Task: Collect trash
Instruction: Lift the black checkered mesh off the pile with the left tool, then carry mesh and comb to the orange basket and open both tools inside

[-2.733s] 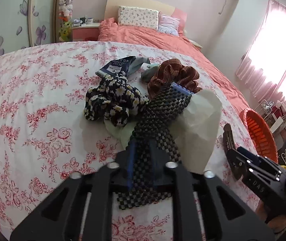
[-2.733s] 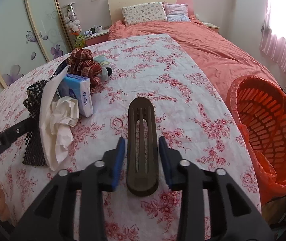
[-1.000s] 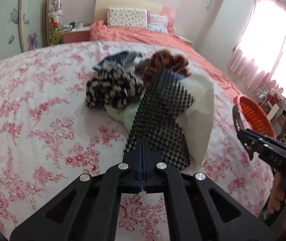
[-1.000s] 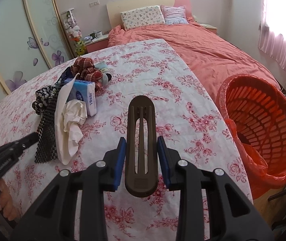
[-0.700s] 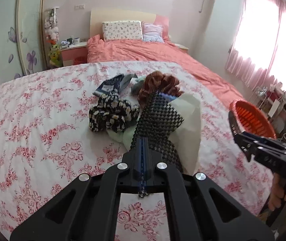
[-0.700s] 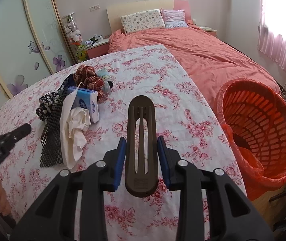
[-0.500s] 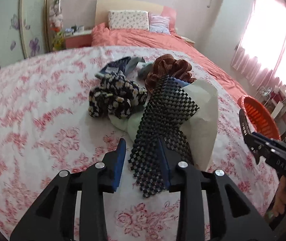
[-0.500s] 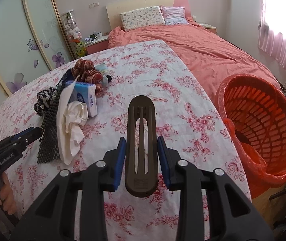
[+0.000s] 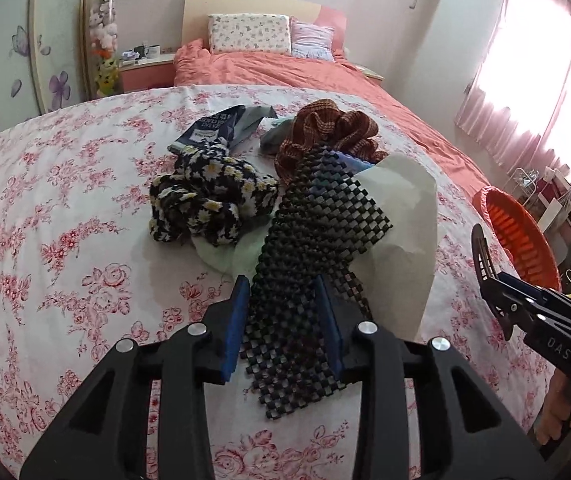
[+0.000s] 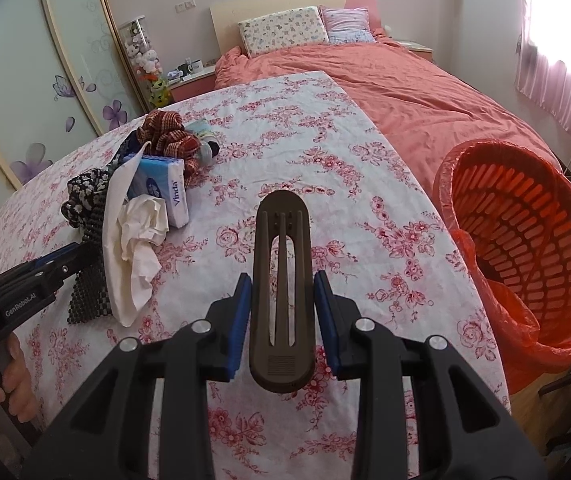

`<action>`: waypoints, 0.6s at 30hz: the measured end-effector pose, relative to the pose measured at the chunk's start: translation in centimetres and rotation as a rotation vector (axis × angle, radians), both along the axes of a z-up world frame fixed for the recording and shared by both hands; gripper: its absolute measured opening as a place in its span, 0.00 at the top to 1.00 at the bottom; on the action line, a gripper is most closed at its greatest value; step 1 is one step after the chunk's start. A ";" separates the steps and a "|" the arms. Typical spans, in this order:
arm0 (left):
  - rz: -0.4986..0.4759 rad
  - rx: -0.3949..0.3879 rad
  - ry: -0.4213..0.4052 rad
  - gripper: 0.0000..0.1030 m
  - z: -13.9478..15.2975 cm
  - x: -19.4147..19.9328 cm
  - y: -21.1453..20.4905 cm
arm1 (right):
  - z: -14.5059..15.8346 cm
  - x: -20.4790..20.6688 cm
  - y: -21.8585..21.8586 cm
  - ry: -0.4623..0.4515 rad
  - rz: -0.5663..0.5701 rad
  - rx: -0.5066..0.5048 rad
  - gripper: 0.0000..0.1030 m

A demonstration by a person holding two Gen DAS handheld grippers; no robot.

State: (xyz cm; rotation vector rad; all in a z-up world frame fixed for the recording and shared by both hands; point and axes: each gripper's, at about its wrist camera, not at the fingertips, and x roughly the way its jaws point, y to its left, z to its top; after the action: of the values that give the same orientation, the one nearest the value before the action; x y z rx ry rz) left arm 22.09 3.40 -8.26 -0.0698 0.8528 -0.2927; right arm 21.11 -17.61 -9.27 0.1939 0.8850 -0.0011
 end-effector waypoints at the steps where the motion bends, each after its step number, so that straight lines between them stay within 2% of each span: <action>1: 0.002 -0.003 0.006 0.67 -0.1 0.0 0.1 | 0.0 0.0 0.0 0.000 -0.001 0.000 0.69; 3: -0.005 -0.001 0.015 0.72 -0.3 0.1 0.0 | 0.0 0.0 0.0 0.001 -0.001 -0.001 0.69; 4: -0.014 0.006 0.012 0.80 -0.3 0.0 -0.1 | 0.0 0.0 0.0 0.002 -0.002 0.001 0.69; 5: -0.020 0.015 0.001 0.84 -0.2 -0.2 -0.2 | -0.1 -0.1 0.0 0.003 -0.003 0.002 0.69; 7: -0.027 -0.002 -0.003 0.89 0.0 -0.5 -0.2 | -0.1 -0.2 -0.1 0.003 -0.003 0.003 0.69; 18: -0.027 -0.035 -0.094 0.90 4.2 -2.0 0.8 | 1.1 -0.7 -0.3 -0.031 -0.006 0.007 0.69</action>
State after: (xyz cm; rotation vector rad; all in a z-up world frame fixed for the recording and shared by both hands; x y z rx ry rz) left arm 20.07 4.19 -4.08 -0.0764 0.7563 -0.3337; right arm 20.37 -17.87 -8.14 0.2023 0.8537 -0.0010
